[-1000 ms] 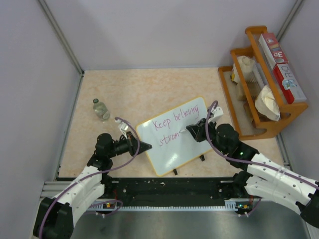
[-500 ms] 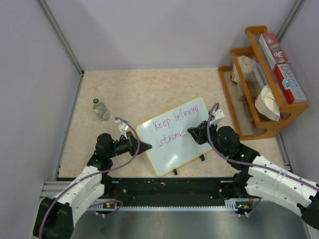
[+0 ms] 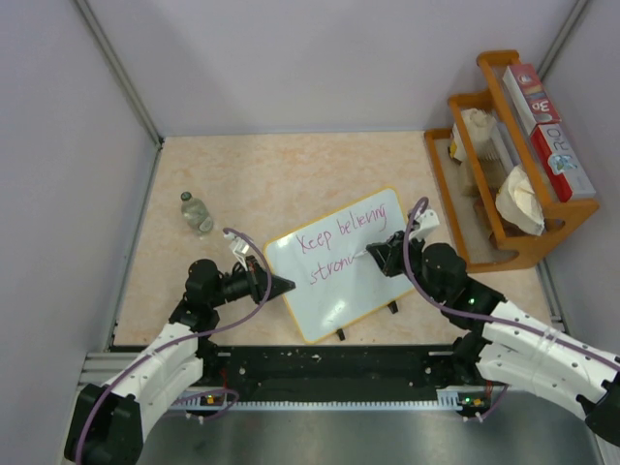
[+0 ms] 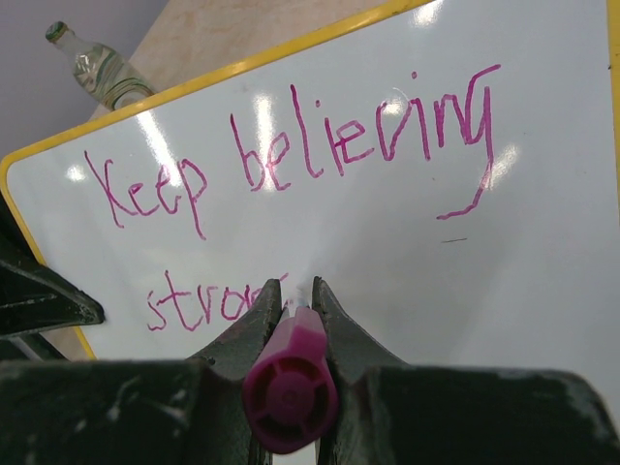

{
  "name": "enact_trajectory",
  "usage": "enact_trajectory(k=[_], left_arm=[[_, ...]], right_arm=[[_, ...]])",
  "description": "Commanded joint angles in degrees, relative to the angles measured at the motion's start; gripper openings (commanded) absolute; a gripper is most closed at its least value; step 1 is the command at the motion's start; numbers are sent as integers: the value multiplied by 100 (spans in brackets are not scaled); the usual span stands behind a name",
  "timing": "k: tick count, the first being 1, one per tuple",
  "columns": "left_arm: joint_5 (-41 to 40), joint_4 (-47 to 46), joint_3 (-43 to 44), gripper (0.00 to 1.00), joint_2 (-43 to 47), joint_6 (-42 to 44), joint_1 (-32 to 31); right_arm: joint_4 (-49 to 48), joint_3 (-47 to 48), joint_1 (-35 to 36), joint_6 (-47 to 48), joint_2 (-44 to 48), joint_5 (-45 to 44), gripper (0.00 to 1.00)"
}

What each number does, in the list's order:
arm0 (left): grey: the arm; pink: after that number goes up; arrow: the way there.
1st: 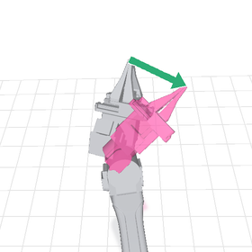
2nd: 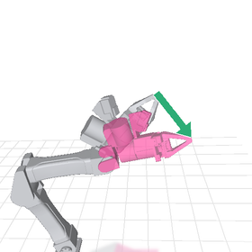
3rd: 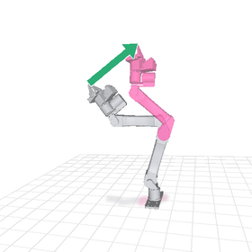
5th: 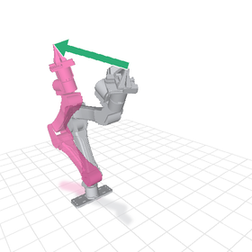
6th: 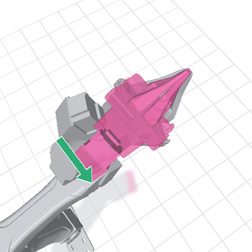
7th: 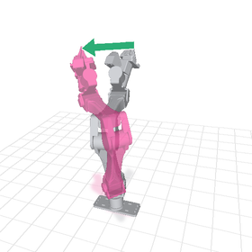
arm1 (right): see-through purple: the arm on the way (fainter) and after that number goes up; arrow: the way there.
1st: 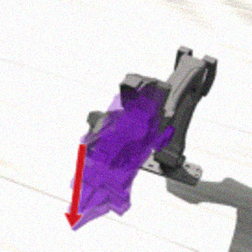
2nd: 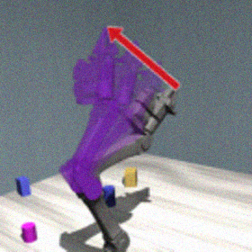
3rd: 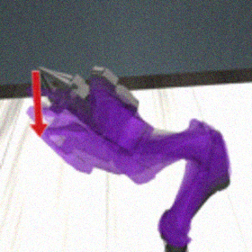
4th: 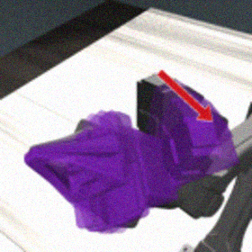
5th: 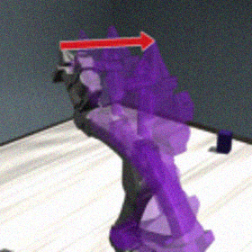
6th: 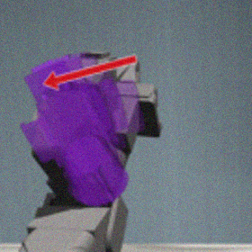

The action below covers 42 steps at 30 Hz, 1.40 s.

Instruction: Write a sentence on the whiteboard

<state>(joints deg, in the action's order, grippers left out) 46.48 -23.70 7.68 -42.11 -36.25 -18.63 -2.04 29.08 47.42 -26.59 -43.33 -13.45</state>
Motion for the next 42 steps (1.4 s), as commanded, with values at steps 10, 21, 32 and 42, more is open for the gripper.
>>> enact_trajectory(k=[10,21,32,42], left_arm=[[160,323,-197,0,10,830,-62],[142,323,-188,0,-8,830,-53],[151,323,-188,0,-8,830,-62],[151,323,-188,0,-26,839,-62]], right_arm=[[-191,414,-49,110,-202,-158,0],[64,28,-49,101,-9,-26,0],[187,-280,-57,-83,97,159,0],[398,-526,-49,-171,264,255,0]])
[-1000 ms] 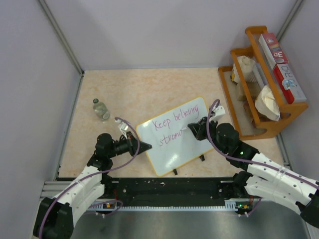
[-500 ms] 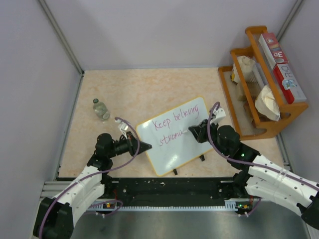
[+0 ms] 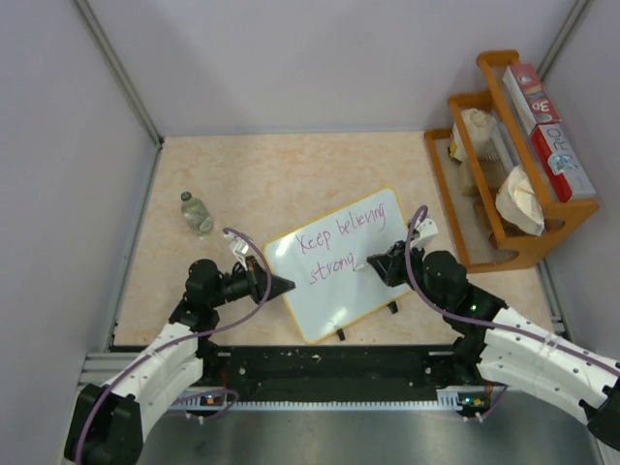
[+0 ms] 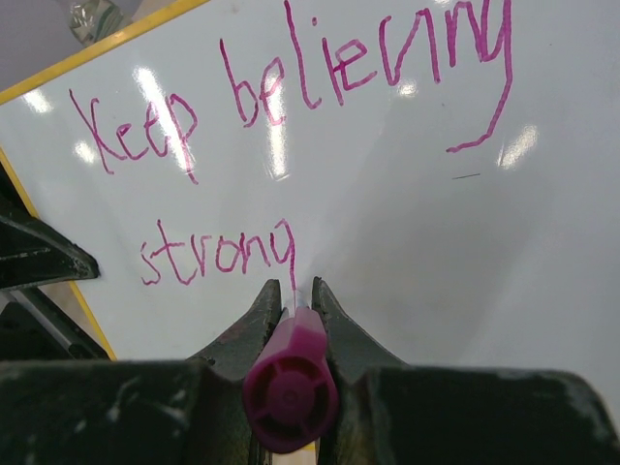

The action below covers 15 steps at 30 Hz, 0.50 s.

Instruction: Write a sentence on the whiteboard

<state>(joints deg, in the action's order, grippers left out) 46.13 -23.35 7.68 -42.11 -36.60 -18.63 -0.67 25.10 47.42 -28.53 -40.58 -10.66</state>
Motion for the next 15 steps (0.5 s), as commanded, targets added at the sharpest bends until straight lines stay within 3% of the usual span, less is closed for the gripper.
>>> enact_trajectory(k=[1,15], left_arm=[[186,288,-188,0,-26,874,-62],[186,288,-188,0,-17,874,-62]], right_arm=[[260,-137,-57,15,-3,-7,0],[-127,-252,-57,-196,-38,318,0]])
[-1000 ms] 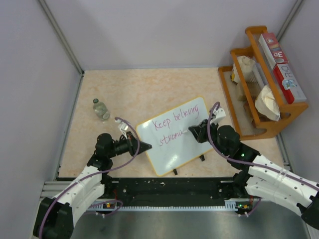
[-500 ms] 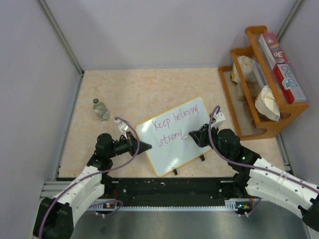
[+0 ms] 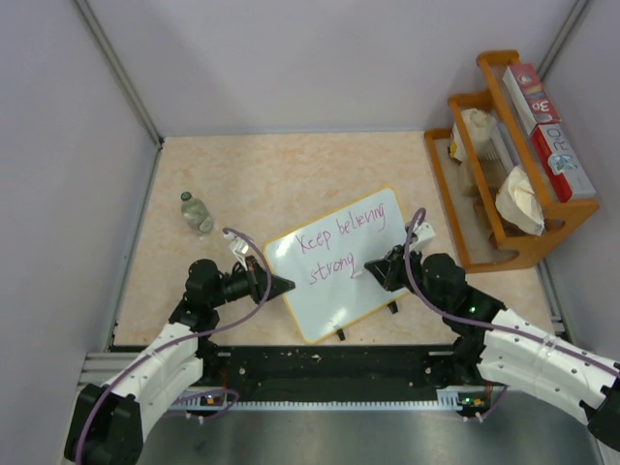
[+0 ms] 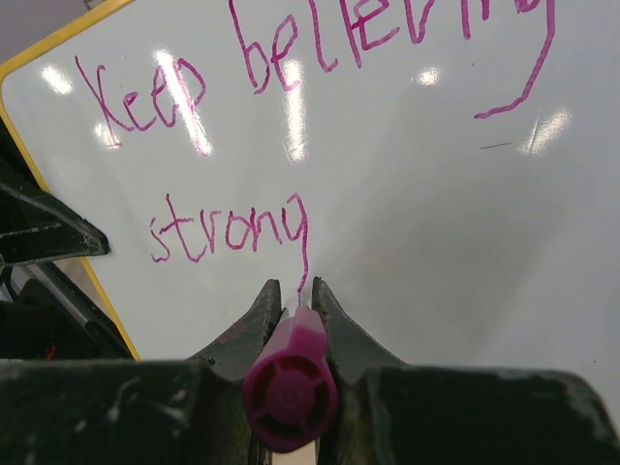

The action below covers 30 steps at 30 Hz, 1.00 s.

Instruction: Write a sentence on the whiteboard

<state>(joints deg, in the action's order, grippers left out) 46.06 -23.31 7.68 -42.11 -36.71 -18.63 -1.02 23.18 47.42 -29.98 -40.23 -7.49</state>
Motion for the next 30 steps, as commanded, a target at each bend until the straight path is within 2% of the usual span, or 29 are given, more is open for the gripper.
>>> enact_trajectory(k=[1,10,22,30], left_arm=[[192,283,-188,0,-17,876,-62],[184,301,-197,0,9,876,-62],[140,345,-206,0,106,876,-62],[78,433,-206,0,238,876,-61]], right_arm=[[-127,-33,-57,-61,-82,10,0],[-232,108,-49,-298,-56,19,0],[654,512,-57,-439,1034,-86,0],[805,574,-57,-456,1096,-34,0]])
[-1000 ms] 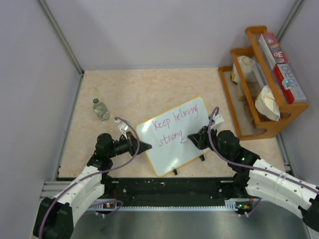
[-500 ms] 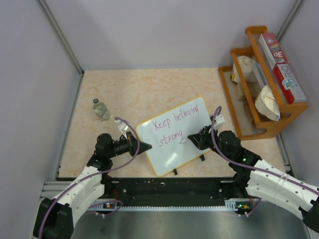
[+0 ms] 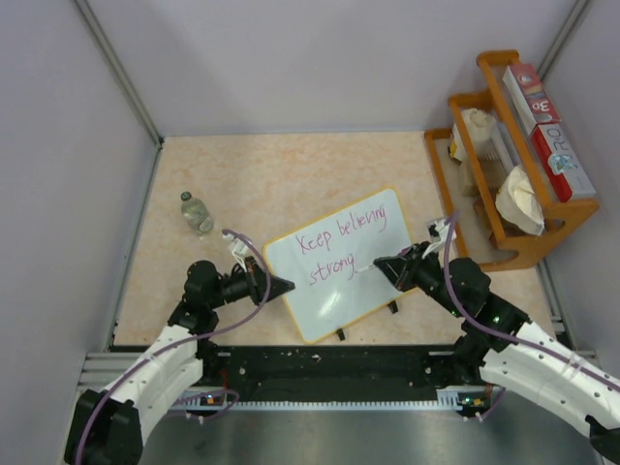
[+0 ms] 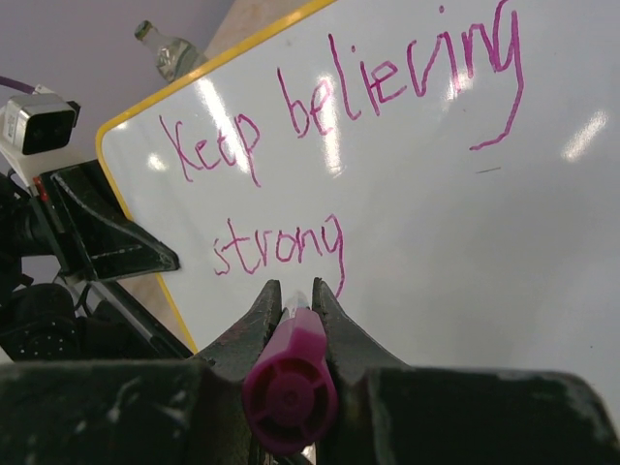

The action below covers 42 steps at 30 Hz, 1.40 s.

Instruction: Write a sentence on the whiteboard

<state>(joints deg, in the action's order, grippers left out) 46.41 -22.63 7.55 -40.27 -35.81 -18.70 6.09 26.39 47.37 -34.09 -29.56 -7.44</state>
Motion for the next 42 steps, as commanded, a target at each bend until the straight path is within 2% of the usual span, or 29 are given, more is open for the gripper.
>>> enact_trajectory(k=[1,4,11,14,17,18,22,26,28,33,39,42], left_arm=[[35,374,-193,0,63,795,-55],[-9,435,-175,3,98,804,-55],[-229,733,-149,28,414,839,-55],[-440,962,-140,32,643,848,-55],[-756,1331,-96,44,985,839,-55],[-844,1393,-96,53,1091,813,-55],[-1423,1918,-70,69,1889,716,-46],[-2003,2866,193,83,2584,786,-55],[-2223,3028,273,88,2944,656,-55],[-2953,3272,413,95,3464,417,-55],[-3664,3827,1300,98,3500,426,-55],[-3718,3968,1906,98,3342,496,-55]], right_arm=[[103,244,-53,-46,21,-55,0],[94,226,-53,-98,-14,-56,0],[191,191,-53,-125,73,-56,0],[279,182,-53,-142,126,-29,0],[428,191,-53,-195,135,23,0],[437,173,-53,-212,144,50,0],[533,51,-53,-379,258,146,0],[884,24,-53,-441,354,269,0],[1025,-37,-44,-502,442,331,0],[1833,-196,-53,-695,846,428,0],[2116,-705,-53,-1319,1102,831,0],[2107,-1039,-53,-1775,1067,1060,0]])
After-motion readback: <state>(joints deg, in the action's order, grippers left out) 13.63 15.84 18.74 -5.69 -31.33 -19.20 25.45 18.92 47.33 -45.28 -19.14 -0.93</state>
